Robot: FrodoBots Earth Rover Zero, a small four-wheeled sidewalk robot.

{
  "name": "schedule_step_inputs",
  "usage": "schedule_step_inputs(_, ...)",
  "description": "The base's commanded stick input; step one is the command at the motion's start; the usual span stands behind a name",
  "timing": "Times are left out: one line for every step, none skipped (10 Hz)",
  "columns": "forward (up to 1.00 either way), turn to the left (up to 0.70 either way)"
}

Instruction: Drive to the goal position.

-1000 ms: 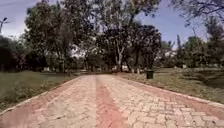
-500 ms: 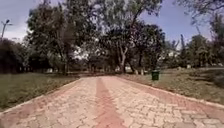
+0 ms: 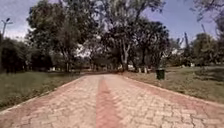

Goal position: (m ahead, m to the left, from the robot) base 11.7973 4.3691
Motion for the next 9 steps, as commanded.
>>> schedule_step_inputs(0.7,0.0)
schedule_step_inputs(0.7,0.0)
schedule_step_inputs(0.7,0.0)
schedule_step_inputs(0.7,0.35)
schedule_step_inputs(0.7,0.35)
schedule_step_inputs(0.7,0.0)
schedule_step_inputs(0.7,0.0)
schedule_step_inputs(0.7,0.0)
schedule_step_inputs(0.7,0.0)
